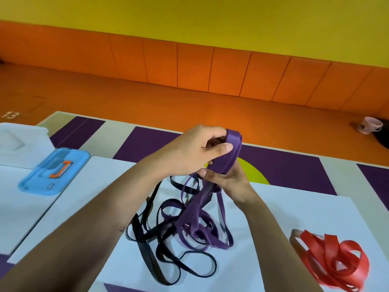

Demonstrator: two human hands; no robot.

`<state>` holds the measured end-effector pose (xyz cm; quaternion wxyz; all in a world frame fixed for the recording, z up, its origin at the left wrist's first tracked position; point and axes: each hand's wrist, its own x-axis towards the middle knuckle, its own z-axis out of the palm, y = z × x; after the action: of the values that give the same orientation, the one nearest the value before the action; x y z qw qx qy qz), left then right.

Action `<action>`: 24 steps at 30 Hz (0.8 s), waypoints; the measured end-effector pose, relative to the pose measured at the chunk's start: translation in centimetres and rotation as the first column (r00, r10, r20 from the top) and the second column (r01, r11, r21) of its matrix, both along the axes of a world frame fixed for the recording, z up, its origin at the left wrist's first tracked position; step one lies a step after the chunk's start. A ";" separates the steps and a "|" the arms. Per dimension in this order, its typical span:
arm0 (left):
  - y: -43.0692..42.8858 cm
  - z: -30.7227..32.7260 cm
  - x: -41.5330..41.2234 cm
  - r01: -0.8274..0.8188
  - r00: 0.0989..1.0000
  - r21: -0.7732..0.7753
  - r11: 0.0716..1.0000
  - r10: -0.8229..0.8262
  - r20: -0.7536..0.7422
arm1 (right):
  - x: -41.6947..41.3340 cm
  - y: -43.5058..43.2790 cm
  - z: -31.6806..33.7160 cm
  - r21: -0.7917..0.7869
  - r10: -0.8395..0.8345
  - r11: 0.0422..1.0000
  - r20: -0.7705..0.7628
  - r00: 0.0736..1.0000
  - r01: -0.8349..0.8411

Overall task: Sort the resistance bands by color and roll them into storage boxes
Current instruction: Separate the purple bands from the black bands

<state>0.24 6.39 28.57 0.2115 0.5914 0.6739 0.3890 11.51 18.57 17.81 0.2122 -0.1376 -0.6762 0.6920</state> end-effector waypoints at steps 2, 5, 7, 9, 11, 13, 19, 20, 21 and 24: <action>0.3 -0.2 -0.2 -0.036 0.994 0.097 0.995 0.025 0.103 | -0.2 0.1 0.5 0.021 0.018 1.000 0.002 1.000 -0.018; 0.9 -0.7 -1.5 -0.199 0.938 0.222 0.955 0.119 0.327 | -0.7 -0.2 -0.5 0.008 0.033 0.999 0.090 0.995 -0.034; 1.1 -1.0 -2.5 -0.326 0.860 0.251 0.911 0.175 0.480 | -1.0 -0.5 -2.0 0.001 0.037 0.999 0.168 0.985 -0.037; 1.0 -1.5 -3.6 -0.410 0.784 0.244 0.879 0.204 0.586 | -0.9 -0.7 -3.4 -0.026 0.038 0.999 0.250 0.968 -0.033; 0.5 -2.1 -4.3 -0.469 0.742 0.230 0.853 0.239 0.626 | -0.6 -0.6 -4.5 -0.026 0.059 0.998 0.334 0.941 -0.054; -0.1 -2.8 -4.7 -0.504 0.711 0.210 0.838 0.265 0.651 | -0.5 -0.3 -5.2 0.043 0.054 0.996 0.419 0.907 -0.079; -2.4 -6.3 -6.2 -0.605 0.620 0.041 0.795 0.438 0.651 | -0.9 1.8 -3.4 0.303 -0.278 0.937 0.354 0.893 0.171; -2.8 -6.9 -6.4 -0.617 0.596 -0.005 0.787 0.472 0.649 | -0.8 1.9 -2.2 0.325 -0.318 0.921 0.313 0.895 0.214; -3.1 -7.6 -6.4 -0.625 0.567 -0.054 0.779 0.500 0.654 | -0.8 2.0 -0.9 0.332 -0.352 0.907 0.262 0.899 0.259; -3.7 -9.3 -5.9 -0.598 0.481 -0.179 0.782 0.528 0.700 | -0.7 1.3 3.5 0.319 -0.390 0.888 0.139 0.910 0.331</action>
<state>-5.61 2.68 19.27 0.2909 0.1452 0.6728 0.6646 10.77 19.87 21.29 0.2864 -0.2976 -0.7500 0.5166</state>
